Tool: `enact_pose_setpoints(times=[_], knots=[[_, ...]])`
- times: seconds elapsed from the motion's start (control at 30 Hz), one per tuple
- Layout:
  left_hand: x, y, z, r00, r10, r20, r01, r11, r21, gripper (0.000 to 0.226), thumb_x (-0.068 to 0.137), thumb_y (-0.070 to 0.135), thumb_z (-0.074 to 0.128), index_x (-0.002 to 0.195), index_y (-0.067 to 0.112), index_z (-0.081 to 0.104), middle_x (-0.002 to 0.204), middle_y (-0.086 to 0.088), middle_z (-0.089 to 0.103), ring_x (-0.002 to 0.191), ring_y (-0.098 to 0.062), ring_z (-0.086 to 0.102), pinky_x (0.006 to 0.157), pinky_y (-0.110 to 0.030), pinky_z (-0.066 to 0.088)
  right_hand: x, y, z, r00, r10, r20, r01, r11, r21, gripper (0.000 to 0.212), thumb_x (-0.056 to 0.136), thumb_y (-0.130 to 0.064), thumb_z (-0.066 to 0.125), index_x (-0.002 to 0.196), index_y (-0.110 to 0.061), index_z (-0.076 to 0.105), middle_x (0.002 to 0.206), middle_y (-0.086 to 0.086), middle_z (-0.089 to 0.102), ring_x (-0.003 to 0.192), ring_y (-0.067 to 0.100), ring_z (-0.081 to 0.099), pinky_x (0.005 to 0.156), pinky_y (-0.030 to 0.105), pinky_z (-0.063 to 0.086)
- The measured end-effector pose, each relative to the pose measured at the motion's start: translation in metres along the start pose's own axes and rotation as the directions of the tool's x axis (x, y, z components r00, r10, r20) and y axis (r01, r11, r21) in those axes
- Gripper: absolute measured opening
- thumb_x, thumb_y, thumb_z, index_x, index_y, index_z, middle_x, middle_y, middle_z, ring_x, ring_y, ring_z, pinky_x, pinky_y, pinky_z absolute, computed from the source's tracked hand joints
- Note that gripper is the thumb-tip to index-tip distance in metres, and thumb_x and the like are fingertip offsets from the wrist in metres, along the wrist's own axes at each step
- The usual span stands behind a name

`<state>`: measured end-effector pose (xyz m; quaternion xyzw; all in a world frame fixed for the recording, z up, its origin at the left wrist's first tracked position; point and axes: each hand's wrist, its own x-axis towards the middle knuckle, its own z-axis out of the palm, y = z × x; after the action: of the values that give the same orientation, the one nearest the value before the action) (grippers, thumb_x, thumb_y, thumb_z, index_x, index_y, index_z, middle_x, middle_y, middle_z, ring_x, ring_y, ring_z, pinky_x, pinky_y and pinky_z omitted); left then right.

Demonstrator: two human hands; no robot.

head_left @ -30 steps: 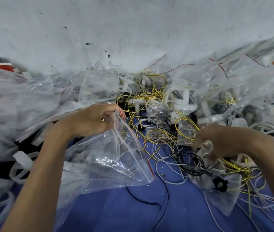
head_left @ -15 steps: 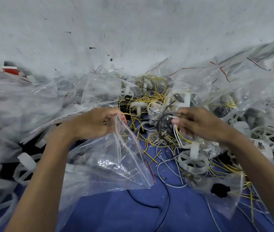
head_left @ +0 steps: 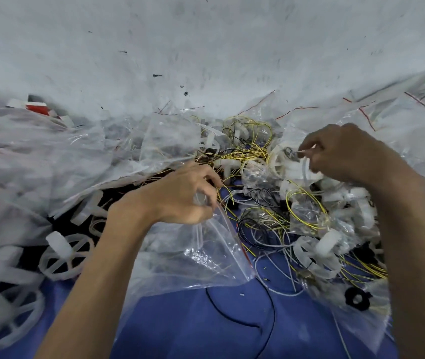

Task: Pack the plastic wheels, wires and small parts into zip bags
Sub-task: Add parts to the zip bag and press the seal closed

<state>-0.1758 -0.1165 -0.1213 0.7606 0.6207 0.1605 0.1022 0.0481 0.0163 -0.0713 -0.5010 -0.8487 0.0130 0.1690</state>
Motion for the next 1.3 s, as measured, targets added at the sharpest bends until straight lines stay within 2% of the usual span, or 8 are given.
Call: enact_pose_setpoints(times=[0.23,0.37,0.53,0.67,0.83,1.0,1.13,1.3], knots=[[0.000,0.003,-0.007,0.969,0.073,-0.236,-0.122,0.972,-0.199,0.026,0.081,0.013,0.055,0.062,0.030,0.053,0.107,0.014,0.059,0.110,-0.011,0.046,0.096,-0.032,0.032,-0.011,-0.018,0.015,1.000,-0.013,0.013,-0.001,0.655,0.756,0.022,0.098,-0.018,0.044,0.081,-0.016,0.058,0.065,-0.003,0.071,0.057,0.008,0.062,0.049,0.016,0.045],[-0.004,0.002,-0.014,0.963,-0.026,-0.269,-0.080,0.922,-0.378,0.017,0.076,0.015,0.049,0.064,0.027,0.054,0.080,-0.002,0.061,0.087,-0.018,0.058,0.087,-0.036,0.041,-0.013,-0.032,0.031,0.992,-0.112,0.054,0.032,0.646,0.763,0.021,0.097,-0.023,0.046,0.083,-0.018,0.060,0.072,-0.011,0.072,0.073,0.011,0.051,0.073,0.031,0.040],[-0.010,0.000,-0.021,0.933,-0.029,-0.360,-0.096,0.941,-0.324,0.012,0.072,0.011,0.045,0.070,0.020,0.054,0.070,-0.001,0.054,0.071,-0.006,0.050,0.071,-0.007,0.035,-0.020,-0.063,0.031,0.996,-0.089,-0.017,0.061,0.513,0.856,0.017,0.091,-0.012,0.054,0.076,-0.016,0.060,0.062,-0.003,0.070,0.042,0.008,0.052,0.041,0.019,0.043],[-0.011,0.009,-0.023,0.925,0.029,-0.379,-0.154,0.940,-0.305,0.013,0.076,0.009,0.050,0.074,0.021,0.054,0.072,-0.004,0.053,0.072,-0.018,0.048,0.073,-0.008,0.035,-0.029,-0.078,0.026,0.975,-0.217,-0.053,0.207,0.786,0.583,0.017,0.081,-0.017,0.062,0.064,-0.020,0.064,0.059,-0.007,0.067,0.044,-0.009,0.054,0.051,0.004,0.042],[-0.010,0.022,-0.023,0.941,0.092,-0.324,-0.193,0.937,-0.292,0.016,0.076,0.009,0.052,0.074,0.025,0.054,0.073,0.010,0.055,0.074,0.000,0.049,0.074,-0.009,0.035,-0.043,-0.089,0.025,0.930,-0.360,0.071,0.248,0.761,0.600,0.019,0.081,-0.021,0.067,0.066,-0.010,0.070,0.052,-0.002,0.066,0.040,-0.004,0.054,0.042,0.010,0.038],[-0.010,0.019,-0.024,0.941,0.035,-0.338,-0.160,0.924,-0.347,0.007,0.077,0.014,0.049,0.080,0.014,0.055,0.085,0.005,0.054,0.084,-0.007,0.050,0.078,-0.021,0.036,-0.044,-0.093,0.025,0.941,-0.280,-0.190,0.338,0.800,0.495,0.021,0.079,-0.024,0.069,0.073,-0.004,0.070,0.061,0.008,0.068,0.068,0.011,0.059,0.056,0.016,0.040],[-0.013,0.017,-0.027,0.928,0.003,-0.373,-0.168,0.896,-0.411,0.008,0.076,0.020,0.050,0.077,0.014,0.054,0.092,0.000,0.052,0.093,-0.027,0.051,0.084,-0.049,0.039,-0.045,-0.090,0.021,0.856,-0.510,0.089,0.364,0.715,0.597,0.034,0.092,-0.020,0.052,0.061,-0.006,0.056,0.051,-0.003,0.055,0.042,0.006,0.048,0.048,0.027,0.037],[-0.011,0.009,-0.025,0.928,-0.055,-0.369,-0.155,0.843,-0.515,0.013,0.082,0.014,0.047,0.072,0.020,0.051,0.093,-0.001,0.054,0.090,-0.009,0.051,0.089,-0.027,0.039,-0.044,-0.088,0.030,0.728,-0.674,0.130,0.511,0.659,0.552,0.045,0.094,-0.023,0.050,0.053,-0.004,0.050,0.039,-0.009,0.042,0.037,0.005,0.040,0.042,0.017,0.031]])
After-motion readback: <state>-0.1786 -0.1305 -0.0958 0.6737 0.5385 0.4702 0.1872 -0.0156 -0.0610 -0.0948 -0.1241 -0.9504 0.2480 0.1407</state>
